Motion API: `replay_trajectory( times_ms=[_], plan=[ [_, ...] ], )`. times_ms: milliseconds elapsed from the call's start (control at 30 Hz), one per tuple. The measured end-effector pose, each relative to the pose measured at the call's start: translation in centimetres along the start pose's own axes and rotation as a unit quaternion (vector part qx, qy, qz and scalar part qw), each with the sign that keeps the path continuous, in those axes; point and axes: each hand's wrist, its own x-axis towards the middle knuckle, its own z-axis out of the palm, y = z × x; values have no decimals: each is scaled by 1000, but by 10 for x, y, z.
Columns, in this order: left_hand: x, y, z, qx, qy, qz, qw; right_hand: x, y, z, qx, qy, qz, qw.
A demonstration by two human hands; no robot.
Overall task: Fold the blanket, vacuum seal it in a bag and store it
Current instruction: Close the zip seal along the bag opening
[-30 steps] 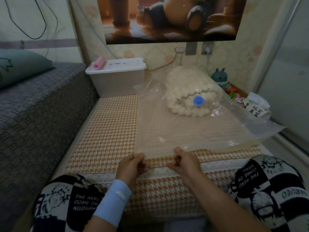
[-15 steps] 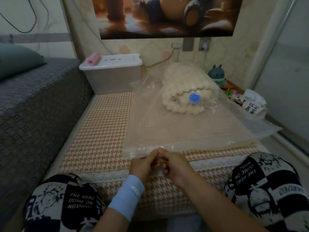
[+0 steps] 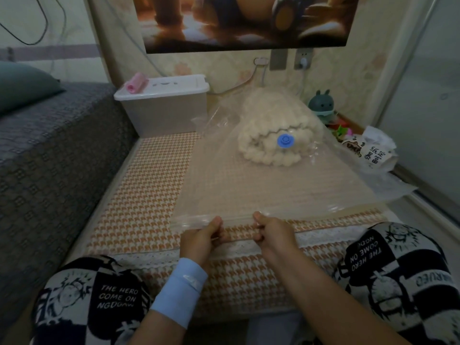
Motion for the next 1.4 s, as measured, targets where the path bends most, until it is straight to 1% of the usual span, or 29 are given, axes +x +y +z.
replay_trajectory(
  times_ms=[167,267,333,433,600,667,733,867,1000,1233,1333,1400],
  plan=[
    [6,0,-9,-34,10,0,999,2,-12,-11,16,19,3,1000],
    [2,0,-5,-65,-11,-16,998,1,-13,-12,19,14,12,1000],
    [-3,3,2,-85,-27,-31,996,0,-10,-9,10,-9,15,1000],
    [-4,5,14,-45,-40,-23,998,-3,-7,-2,11,-56,19,998],
    [-3,-3,20,6,-32,-6,999,-13,7,11,17,-120,29,992],
    [-4,-7,20,25,-28,2,999,-17,14,16,5,-130,27,991],
    [-5,-9,19,25,-24,4,999,-16,17,19,3,-112,18,994],
    [-6,-8,19,3,-14,-16,1000,-9,16,19,43,-60,15,997],
    [-2,-6,16,-17,19,-18,1000,-2,6,8,64,-12,19,998],
    [7,0,7,-65,40,6,997,11,-16,-19,94,17,8,995],
    [7,-3,7,-95,29,-3,995,9,-19,-23,98,22,5,995],
    [5,-4,11,-138,-3,-34,990,7,-18,-24,75,32,-6,997]
  ],
)
